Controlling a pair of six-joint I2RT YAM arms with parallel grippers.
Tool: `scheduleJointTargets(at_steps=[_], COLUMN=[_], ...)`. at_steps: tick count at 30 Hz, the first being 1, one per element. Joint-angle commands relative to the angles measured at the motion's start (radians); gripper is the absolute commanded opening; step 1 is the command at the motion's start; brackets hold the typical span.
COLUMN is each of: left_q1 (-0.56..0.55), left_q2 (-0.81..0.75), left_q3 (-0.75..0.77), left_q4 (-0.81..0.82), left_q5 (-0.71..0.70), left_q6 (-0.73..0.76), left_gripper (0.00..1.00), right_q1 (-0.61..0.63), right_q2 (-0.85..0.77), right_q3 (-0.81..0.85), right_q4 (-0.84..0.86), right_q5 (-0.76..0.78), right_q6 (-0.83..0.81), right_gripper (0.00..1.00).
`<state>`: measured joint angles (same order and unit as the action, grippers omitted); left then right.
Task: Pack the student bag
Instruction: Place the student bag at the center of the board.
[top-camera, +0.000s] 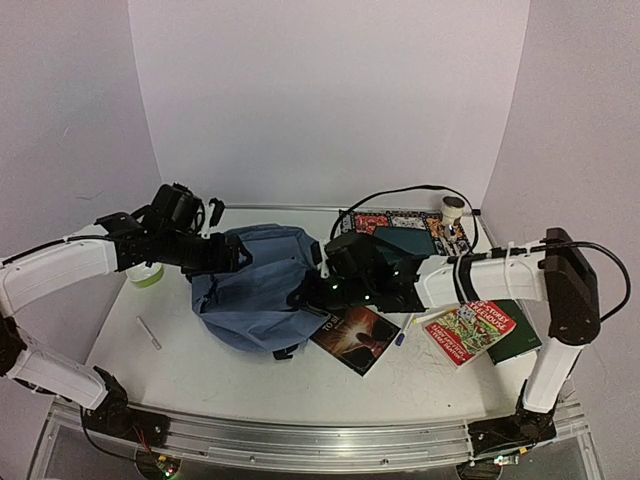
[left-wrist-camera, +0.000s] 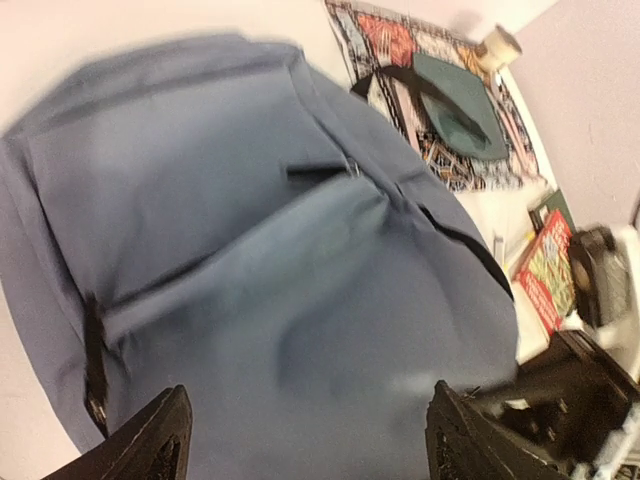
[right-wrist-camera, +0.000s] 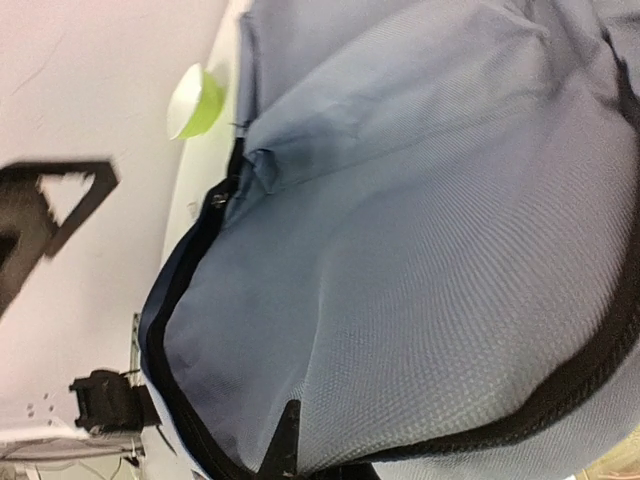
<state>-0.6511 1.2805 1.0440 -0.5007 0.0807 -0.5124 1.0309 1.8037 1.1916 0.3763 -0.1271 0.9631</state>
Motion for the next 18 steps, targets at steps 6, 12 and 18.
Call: scheduleJointTargets(at_steps=[6,12,18], left_q1=[0.017,0.018,0.018], left_q2=[0.103,0.149,0.194], left_q3=[0.176,0.216,0.224], left_q4=[-0.089,-0.094,-0.093], left_q5=[-0.067,-0.003,0.053], left_q6=[0.111,0.137,0.141], left_gripper=[0.83,0.84,0.84], right_q1=[-0.041,-0.113,-0.206], right_q2=[-0.206,-0.295,-0.359], right_q3=[0.153,0.072,-0.133], right_q4=[-0.174,-0.277,-0.290], right_q5=[-0.232,-0.365,-0.401], right_q6=[-0.292,-0.436,-0.534], right_gripper=[0.00,0.00,0.03])
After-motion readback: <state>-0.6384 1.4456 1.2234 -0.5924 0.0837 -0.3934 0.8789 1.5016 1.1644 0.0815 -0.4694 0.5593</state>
